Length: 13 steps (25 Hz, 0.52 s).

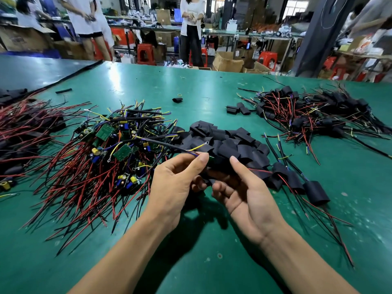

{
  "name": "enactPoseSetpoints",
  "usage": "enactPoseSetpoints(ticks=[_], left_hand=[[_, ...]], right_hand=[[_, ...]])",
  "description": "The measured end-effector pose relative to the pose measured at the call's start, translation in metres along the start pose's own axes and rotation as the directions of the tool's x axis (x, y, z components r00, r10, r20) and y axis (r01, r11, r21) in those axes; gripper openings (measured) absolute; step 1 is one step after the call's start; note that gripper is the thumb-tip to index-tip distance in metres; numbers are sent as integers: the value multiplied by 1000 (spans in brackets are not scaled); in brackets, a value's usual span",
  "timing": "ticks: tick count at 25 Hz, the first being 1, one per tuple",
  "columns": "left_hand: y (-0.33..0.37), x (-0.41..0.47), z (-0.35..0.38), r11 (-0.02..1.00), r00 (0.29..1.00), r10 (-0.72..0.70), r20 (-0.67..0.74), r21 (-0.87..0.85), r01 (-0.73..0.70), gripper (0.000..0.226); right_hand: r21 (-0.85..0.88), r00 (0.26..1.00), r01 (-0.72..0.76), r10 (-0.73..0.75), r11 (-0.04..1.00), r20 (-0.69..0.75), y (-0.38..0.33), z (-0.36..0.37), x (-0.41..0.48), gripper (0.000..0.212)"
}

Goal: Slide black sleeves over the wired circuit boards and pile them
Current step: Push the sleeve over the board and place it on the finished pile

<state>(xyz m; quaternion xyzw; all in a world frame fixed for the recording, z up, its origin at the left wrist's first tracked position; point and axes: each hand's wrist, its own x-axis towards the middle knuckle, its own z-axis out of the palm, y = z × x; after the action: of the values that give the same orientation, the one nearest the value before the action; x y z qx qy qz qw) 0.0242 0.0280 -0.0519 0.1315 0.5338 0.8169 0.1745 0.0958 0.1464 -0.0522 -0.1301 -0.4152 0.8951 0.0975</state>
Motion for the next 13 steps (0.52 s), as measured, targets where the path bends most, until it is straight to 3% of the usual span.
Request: enactPoseSetpoints(ticks=[4,7,10,13], left_hand=[[0,1,-2,999,998,-46,37,-28,47,34],[3,1,-4,991,988,-127,89,-34,130,30],[5,2,-4,983,979,-180,101,-31,184,28],[6,2,-5,981,974,-185,128,-27,190,32]], right_hand=[[19,999,-38,37,999,30,2,1,-1,33],[-88,993,116,-116,989,8,0,0,-1,37],[-328,958,277,-288,903,18,-6,-7,-1,26],[-391,937,339,-343,856,63,-11,-11,0,38]])
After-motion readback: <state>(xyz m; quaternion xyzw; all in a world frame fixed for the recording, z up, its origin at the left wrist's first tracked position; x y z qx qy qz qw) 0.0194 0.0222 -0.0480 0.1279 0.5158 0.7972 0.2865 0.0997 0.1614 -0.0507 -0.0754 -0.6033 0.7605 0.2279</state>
